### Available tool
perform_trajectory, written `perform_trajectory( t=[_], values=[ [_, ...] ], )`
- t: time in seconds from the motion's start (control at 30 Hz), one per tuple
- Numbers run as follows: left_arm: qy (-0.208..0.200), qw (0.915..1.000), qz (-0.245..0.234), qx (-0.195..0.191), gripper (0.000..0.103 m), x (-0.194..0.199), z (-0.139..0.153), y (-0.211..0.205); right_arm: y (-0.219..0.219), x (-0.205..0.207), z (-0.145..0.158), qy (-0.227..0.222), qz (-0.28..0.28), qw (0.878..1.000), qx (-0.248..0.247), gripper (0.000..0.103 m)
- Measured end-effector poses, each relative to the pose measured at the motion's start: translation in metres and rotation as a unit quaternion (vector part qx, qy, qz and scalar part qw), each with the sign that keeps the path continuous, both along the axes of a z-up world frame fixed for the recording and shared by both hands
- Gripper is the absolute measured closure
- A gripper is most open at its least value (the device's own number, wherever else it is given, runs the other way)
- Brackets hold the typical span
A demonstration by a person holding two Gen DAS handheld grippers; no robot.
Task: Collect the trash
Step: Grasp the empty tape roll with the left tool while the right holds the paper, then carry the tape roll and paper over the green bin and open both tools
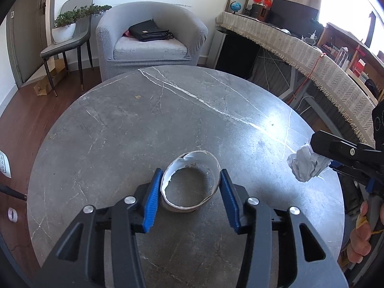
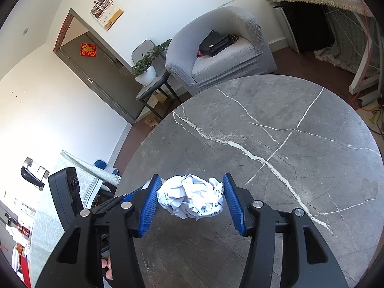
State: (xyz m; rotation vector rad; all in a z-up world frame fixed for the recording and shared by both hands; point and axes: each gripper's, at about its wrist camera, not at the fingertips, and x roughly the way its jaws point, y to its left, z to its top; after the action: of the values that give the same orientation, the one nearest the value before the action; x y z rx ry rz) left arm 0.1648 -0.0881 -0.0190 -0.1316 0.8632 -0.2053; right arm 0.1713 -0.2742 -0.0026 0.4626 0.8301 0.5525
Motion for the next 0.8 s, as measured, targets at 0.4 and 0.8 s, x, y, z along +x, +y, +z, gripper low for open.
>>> perform_trajectory(
  t=[0.4,0.8],
  values=[
    [-0.009,0.9992,0.008,-0.039,0.053,-0.013,0.016,0.043,0.044,0.007,0.002,-0.006,0.023,1.0,-0.019,0.049],
    [-0.016,0.9971,0.055,-0.05,0.053,-0.031,0.024,0.121,0.117,0.014,0.002,-0.014,0.068,0.996,-0.047,0.049]
  ],
)
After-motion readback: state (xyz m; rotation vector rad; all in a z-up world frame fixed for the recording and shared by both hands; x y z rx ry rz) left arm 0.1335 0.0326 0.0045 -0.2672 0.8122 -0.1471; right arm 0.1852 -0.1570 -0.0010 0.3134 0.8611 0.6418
